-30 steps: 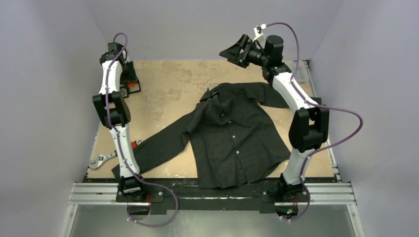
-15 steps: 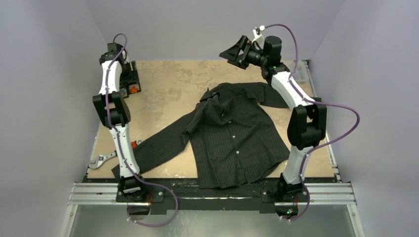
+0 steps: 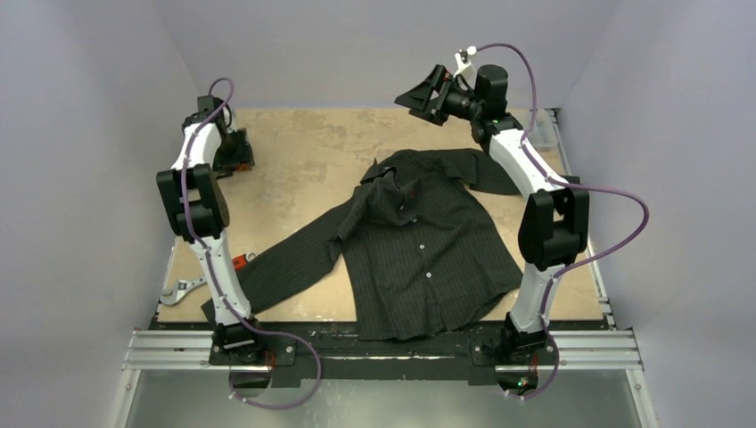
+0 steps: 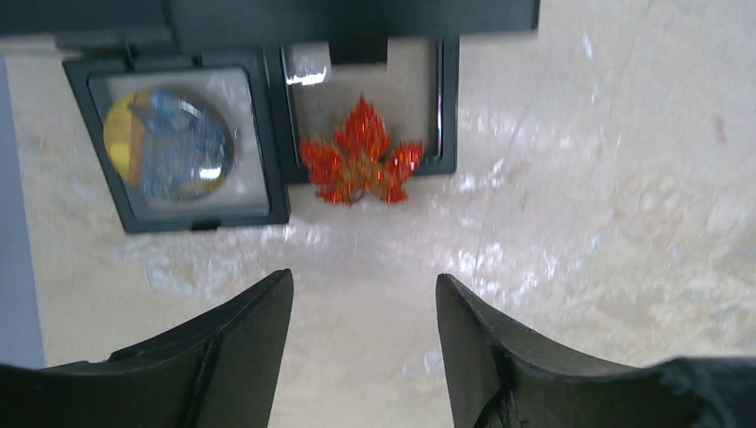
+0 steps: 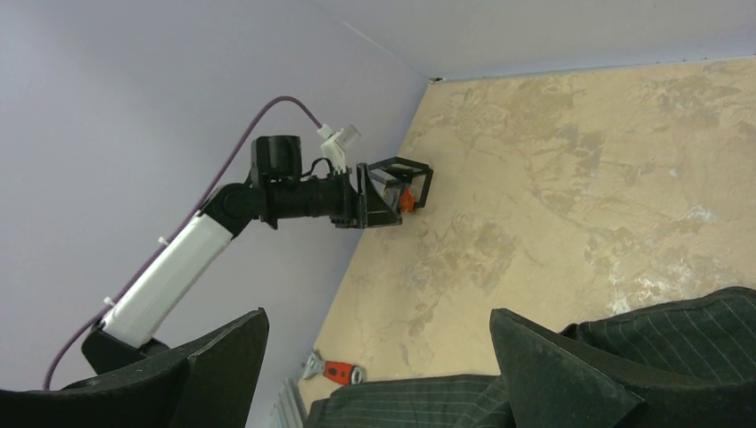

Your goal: Remove the brooch from the garment

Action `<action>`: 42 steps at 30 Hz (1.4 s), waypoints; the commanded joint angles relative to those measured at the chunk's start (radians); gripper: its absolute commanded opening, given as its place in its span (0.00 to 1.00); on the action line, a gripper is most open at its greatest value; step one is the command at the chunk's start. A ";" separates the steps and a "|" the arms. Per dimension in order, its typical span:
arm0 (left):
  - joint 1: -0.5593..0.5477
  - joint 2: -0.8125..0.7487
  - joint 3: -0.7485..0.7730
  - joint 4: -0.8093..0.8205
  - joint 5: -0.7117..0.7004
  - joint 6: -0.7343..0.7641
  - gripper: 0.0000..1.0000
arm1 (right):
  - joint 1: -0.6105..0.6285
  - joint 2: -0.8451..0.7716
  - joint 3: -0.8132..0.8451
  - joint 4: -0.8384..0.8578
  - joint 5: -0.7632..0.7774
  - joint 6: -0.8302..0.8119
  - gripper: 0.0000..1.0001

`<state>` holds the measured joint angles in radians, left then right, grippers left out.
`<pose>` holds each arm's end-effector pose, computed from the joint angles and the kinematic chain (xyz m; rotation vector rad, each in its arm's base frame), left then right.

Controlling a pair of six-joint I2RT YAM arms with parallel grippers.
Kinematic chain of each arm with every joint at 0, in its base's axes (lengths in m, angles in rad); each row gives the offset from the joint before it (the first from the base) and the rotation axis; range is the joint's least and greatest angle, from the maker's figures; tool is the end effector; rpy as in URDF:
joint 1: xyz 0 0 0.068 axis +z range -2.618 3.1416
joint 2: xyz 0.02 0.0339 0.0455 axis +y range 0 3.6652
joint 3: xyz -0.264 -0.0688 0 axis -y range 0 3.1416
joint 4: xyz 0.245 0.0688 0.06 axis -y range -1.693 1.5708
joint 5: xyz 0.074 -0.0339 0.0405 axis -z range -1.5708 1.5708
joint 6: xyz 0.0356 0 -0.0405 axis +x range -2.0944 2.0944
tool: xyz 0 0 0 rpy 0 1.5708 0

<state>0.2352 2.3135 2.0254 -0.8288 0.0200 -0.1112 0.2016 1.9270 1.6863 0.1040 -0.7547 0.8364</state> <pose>0.4850 0.1155 0.1974 -0.4570 2.6482 0.0116 0.4490 0.1167 0.3472 -0.0288 1.8817 1.3813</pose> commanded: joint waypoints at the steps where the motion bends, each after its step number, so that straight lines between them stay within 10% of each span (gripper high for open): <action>1: 0.007 -0.184 -0.134 0.129 -0.011 0.029 0.56 | -0.003 -0.024 0.006 0.049 -0.032 0.011 0.99; 9: -0.008 -0.167 -0.166 0.060 -0.086 0.193 0.21 | -0.002 -0.029 -0.007 0.069 -0.036 0.023 0.99; 21: -0.092 -0.202 -0.319 0.299 -0.135 0.728 0.09 | -0.002 -0.034 -0.012 0.075 -0.034 0.019 0.99; 42: -0.123 -0.111 -0.387 0.380 -0.125 1.050 0.01 | -0.004 -0.034 -0.008 0.064 -0.034 0.013 0.99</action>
<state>0.1158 2.1906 1.6394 -0.4942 -0.1261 0.8436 0.2016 1.9270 1.6768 0.1432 -0.7773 0.8551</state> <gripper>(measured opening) 0.012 0.987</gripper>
